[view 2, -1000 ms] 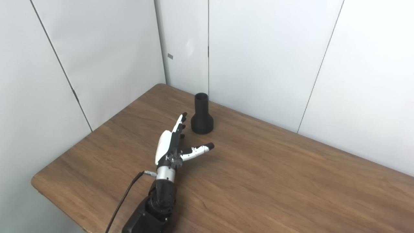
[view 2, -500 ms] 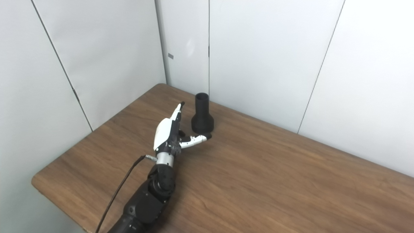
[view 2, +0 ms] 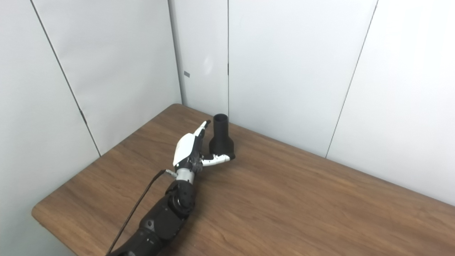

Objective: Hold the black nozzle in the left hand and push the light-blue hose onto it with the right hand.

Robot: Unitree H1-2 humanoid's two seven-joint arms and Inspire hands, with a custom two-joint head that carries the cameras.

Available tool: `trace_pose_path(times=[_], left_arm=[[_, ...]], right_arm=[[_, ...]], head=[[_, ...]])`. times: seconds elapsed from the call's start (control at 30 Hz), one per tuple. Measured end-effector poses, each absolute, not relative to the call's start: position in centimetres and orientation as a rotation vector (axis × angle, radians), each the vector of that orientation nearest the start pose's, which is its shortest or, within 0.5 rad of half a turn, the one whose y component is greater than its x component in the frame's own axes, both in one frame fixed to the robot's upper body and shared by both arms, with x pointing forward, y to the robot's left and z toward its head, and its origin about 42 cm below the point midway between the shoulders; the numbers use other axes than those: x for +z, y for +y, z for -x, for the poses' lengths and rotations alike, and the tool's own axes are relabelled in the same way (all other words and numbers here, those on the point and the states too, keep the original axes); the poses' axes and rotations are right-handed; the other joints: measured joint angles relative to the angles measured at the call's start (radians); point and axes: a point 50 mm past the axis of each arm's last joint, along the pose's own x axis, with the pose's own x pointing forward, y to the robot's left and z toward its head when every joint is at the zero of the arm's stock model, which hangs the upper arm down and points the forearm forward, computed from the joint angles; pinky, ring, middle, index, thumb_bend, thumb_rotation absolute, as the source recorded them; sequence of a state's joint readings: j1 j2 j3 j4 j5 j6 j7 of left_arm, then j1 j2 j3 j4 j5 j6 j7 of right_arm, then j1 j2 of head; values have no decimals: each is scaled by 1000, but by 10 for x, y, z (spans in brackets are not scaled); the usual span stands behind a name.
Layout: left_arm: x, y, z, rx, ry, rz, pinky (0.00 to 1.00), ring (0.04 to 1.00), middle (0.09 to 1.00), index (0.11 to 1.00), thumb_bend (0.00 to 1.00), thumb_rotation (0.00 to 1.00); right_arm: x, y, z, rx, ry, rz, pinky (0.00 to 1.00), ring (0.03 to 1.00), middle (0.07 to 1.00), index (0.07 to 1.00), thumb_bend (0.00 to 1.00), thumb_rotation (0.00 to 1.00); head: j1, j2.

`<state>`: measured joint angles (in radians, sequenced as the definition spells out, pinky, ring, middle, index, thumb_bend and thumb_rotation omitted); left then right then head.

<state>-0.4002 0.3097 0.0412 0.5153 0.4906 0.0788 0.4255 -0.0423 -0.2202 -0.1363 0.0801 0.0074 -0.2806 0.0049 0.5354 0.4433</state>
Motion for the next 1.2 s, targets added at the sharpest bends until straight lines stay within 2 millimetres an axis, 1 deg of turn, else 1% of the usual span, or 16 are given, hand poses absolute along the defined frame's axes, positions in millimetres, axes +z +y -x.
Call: trace_pose_path(times=[0.07,0.1,0.23,0.37,0.5,0.73,0.8,0.9,0.97,1.0,1.1,1.2], left_arm=[[124,346,-406,465,31,-850,976,898,898,922,1000,341],[125,346,-407,458,33,-871,988,893,892,918,1000,343],[124,346,-412,421,38,-950,1000,856,863,907,1000,377],[125,348,-413,397,39,-998,991,832,836,892,1000,383],[122,349,-417,390,63,-1011,978,835,827,874,1000,352],[121,349,-420,378,68,-1052,1000,817,821,878,1000,319],[121,349,-421,377,72,-1067,989,806,816,874,1000,289],[121,348,-421,378,73,-1082,977,785,803,858,1000,229],[121,348,-421,382,74,-1086,975,779,797,851,1000,207],[121,348,-421,387,71,-1088,956,765,784,836,1000,197],[121,349,-421,411,60,-1099,926,746,769,817,1000,199],[119,350,-424,434,55,-1118,908,726,749,795,1000,195]], right_arm=[[120,-318,-291,-104,-254,227,465,604,647,606,659,744],[120,-318,-291,-104,-254,229,467,605,648,608,656,739],[121,-318,-289,-104,-253,231,470,608,649,610,663,736],[121,-318,-289,-104,-254,235,476,614,652,615,659,733],[121,-318,-289,-104,-254,241,484,621,657,618,656,739],[121,-318,-289,-105,-254,240,493,622,660,622,638,737],[120,-318,-288,-106,-253,239,490,619,657,619,657,735],[120,-319,-288,-107,-253,233,486,613,652,615,651,724],[120,-319,-288,-108,-254,229,483,612,651,614,648,723],[121,-319,-288,-108,-254,229,479,610,650,613,652,728],[121,-319,-286,-108,-249,235,486,615,653,616,656,744],[120,-319,-285,-108,-245,241,487,617,654,616,645,737]], head=[[-3,3],[-5,3],[-6,3],[-6,3],[-8,9],[-11,12],[-9,14],[-9,14],[-9,14],[-9,14],[-11,14],[-14,18]])
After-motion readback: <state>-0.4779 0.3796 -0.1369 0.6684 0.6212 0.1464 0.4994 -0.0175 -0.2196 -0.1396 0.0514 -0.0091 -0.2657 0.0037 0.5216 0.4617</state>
